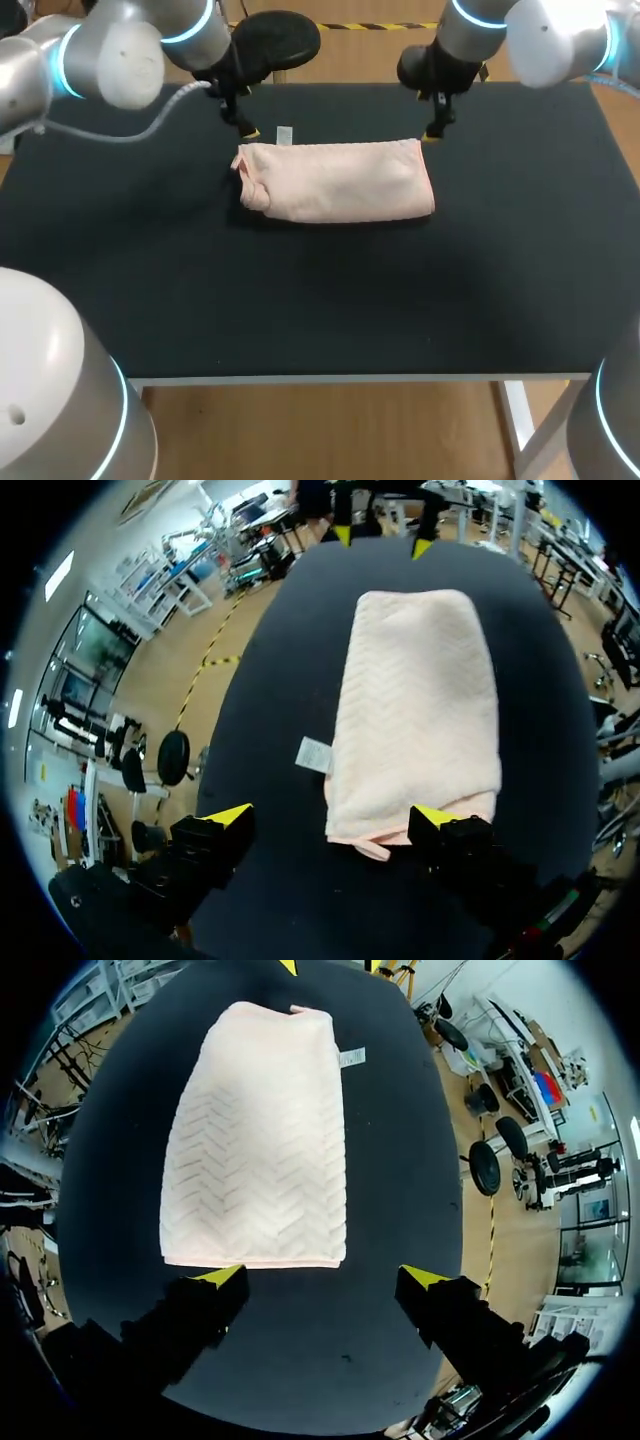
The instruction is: Fold the towel
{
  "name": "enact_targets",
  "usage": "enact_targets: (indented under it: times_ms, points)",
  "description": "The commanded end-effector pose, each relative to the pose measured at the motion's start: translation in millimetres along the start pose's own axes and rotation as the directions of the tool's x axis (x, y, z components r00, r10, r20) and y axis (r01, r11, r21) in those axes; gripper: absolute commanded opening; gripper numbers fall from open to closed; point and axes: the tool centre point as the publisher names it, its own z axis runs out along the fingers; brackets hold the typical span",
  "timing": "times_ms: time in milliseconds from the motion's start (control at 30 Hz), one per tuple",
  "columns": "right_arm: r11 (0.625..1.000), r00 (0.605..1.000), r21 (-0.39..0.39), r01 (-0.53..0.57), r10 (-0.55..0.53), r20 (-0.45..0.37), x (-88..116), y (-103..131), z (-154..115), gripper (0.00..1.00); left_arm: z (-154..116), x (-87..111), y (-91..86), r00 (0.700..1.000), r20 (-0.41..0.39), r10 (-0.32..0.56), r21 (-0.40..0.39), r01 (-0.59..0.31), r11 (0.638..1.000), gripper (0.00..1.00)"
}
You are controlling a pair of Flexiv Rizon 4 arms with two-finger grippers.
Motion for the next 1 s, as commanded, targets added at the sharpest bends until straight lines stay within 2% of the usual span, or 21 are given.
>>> enact_targets:
  times_ms: [33,267,467,567,733,1000]
  points:
    - [1.000,1.000,-0.013,0.009,-0.008,0.019,9,0,-18,1.00,-40,15.5,9.4,0.996,-0.047,0.074,0.221,-0.062,0.973,1.00]
    - [0.999,0.999,-0.036,0.017,-0.015,0.043,14,6,-35,1.00,-74,31.3,8.4,0.991,-0.111,0.069,0.420,-0.016,0.907,1.00]
    - [0.998,0.997,-0.058,0.014,-0.010,0.073,20,11,-50,1.00,-91,49.7,15.2,0.984,-0.161,0.074,0.522,0.022,0.852,1.00]
    - [0.998,0.996,-0.064,0.008,-0.002,0.090,22,12,-55,1.00,-94,56.3,22.3,0.982,-0.180,0.061,0.553,0.049,0.832,1.00]
    - [0.996,0.995,-0.086,-0.009,0.017,0.099,27,12,-61,1.00,-98,62.8,33.1,0.980,-0.192,0.047,0.560,0.070,0.825,1.00]
    - [0.991,0.997,-0.136,-0.003,0.013,0.077,35,8,-65,1.00,-98,64.7,34.8,0.974,-0.225,0.042,0.551,0.091,0.830,1.00]
